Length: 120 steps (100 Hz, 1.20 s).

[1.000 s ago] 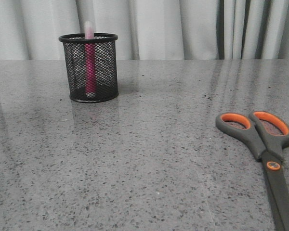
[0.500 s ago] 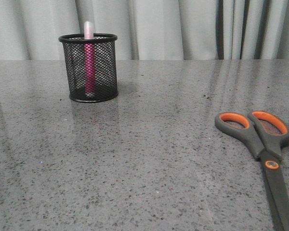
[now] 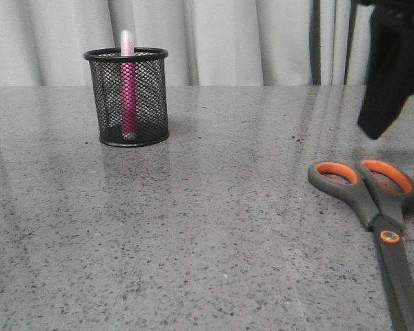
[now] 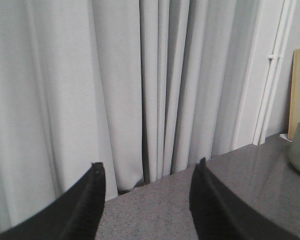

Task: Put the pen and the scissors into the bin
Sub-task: 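Lower the right gripper onto the scissors handle and grasp it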

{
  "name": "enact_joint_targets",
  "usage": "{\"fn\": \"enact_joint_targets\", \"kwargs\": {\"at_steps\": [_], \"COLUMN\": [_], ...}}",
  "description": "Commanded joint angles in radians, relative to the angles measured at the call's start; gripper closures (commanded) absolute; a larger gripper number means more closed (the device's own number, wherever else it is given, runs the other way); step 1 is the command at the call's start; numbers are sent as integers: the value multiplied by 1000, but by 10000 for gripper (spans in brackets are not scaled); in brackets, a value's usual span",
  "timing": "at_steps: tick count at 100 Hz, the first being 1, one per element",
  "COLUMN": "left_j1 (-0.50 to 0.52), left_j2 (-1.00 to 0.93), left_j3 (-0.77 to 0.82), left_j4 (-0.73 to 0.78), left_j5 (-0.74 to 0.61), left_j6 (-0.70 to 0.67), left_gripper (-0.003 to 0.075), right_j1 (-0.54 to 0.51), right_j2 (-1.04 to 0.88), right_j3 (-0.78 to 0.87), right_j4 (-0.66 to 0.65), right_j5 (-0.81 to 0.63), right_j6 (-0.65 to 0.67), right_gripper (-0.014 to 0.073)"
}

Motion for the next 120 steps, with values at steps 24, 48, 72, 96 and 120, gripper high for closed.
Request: {"fn": "enact_joint_targets", "kwargs": {"at_steps": [24, 48, 72, 96, 120], "left_j1": [-8, -8, -8, -8, -8], "left_j2": [-19, -19, -19, -19, -19], "left_j3": [-30, -30, -30, -30, -30], "left_j4": [-38, -105, -121, -125, -125], "left_j5": [-6, 10, 34, 83, 91], "left_j6": [4, 4, 4, 4, 4], "left_gripper": [375, 375, 375, 375, 375], "right_j1": [56, 56, 62, 62, 62], "right_j2": [19, 43, 115, 197, 290], "right_j3": [31, 55, 57, 57, 57], "right_j4": [-2, -20, -22, -22, -22], "right_j5": [-43, -47, -55, -95, -50], "right_j6": [115, 162, 193, 244, 244], "right_gripper": [157, 157, 157, 164, 536]}}
